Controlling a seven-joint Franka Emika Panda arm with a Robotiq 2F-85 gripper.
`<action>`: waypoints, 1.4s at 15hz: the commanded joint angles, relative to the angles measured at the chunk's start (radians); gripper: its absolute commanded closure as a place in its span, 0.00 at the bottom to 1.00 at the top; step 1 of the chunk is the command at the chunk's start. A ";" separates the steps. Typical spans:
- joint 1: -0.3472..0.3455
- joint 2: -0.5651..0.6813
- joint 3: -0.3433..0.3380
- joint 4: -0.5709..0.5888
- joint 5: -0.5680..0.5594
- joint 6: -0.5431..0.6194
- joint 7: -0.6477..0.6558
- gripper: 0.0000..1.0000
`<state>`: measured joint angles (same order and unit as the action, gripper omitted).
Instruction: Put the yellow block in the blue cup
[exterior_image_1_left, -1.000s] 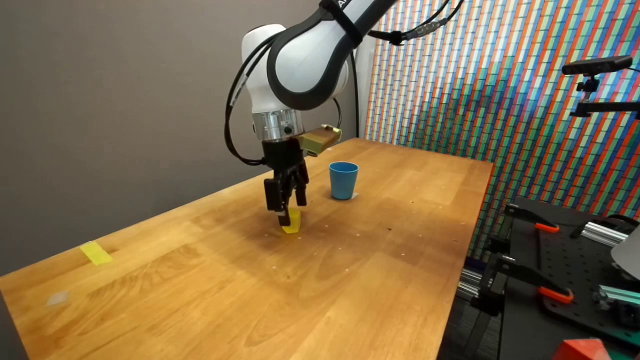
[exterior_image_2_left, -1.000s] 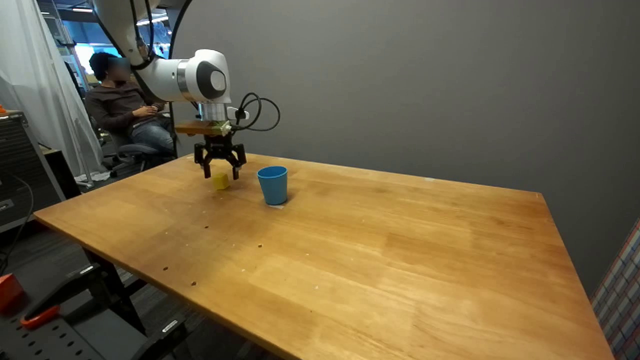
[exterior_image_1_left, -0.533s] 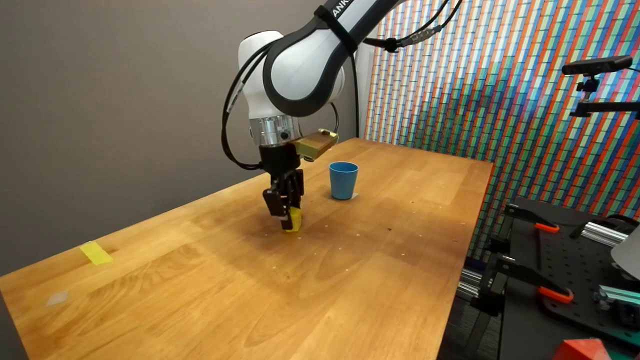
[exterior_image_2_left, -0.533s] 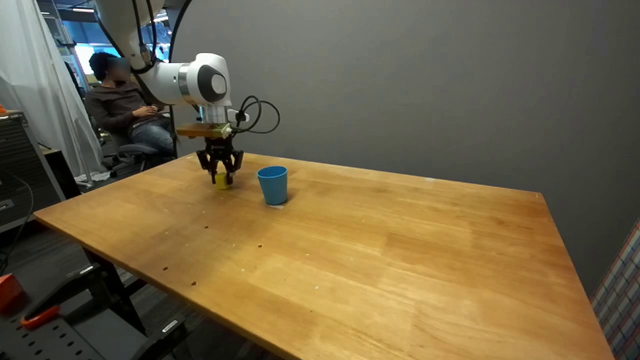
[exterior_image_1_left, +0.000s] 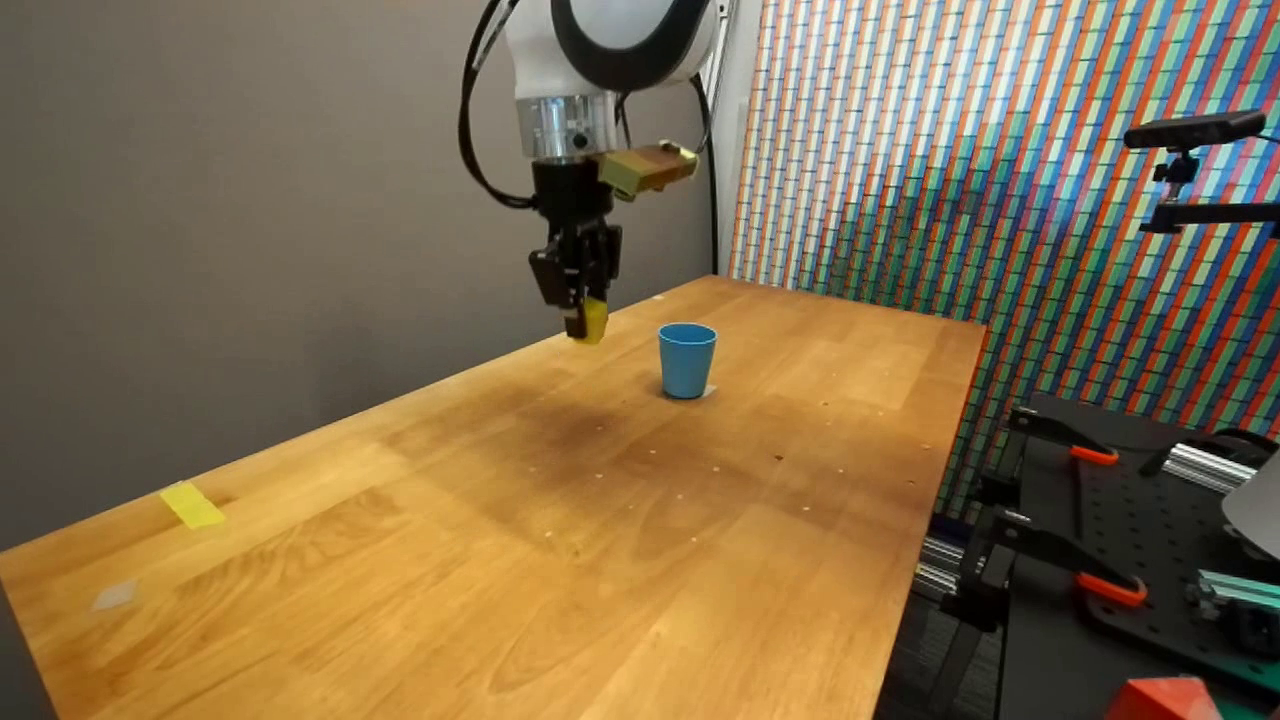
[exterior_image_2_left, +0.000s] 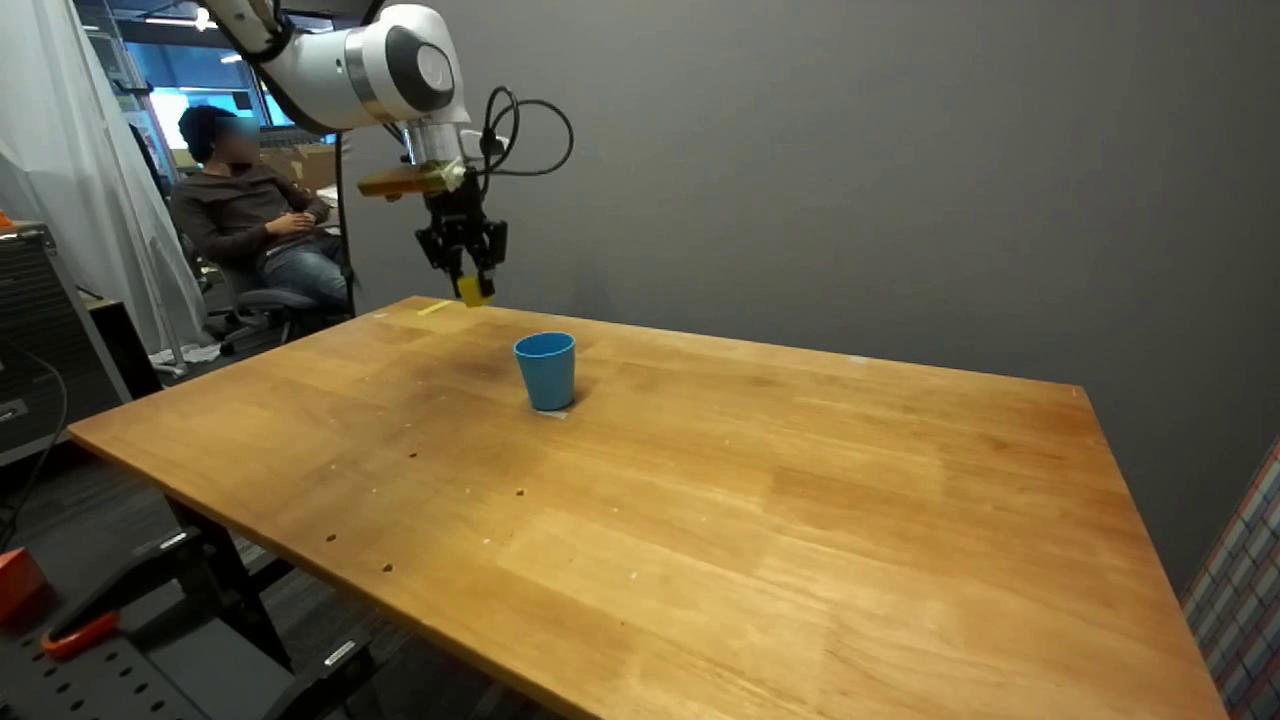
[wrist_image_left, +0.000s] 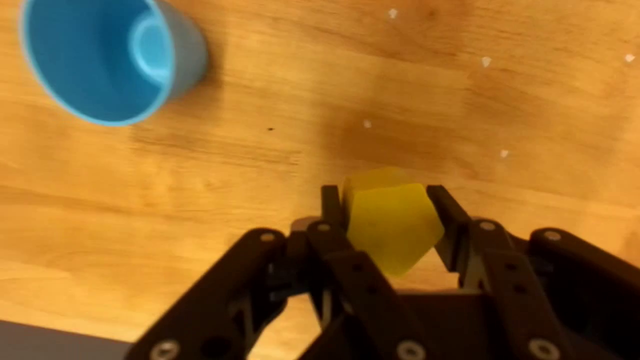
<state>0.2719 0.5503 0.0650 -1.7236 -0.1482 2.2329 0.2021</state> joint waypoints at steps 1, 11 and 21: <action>-0.025 -0.175 -0.064 -0.136 -0.034 -0.027 0.088 0.80; -0.123 -0.128 -0.081 -0.198 -0.016 -0.051 0.073 0.80; -0.111 -0.074 -0.095 -0.158 -0.049 0.010 0.098 0.29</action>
<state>0.1550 0.4678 -0.0198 -1.9014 -0.1757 2.2264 0.2780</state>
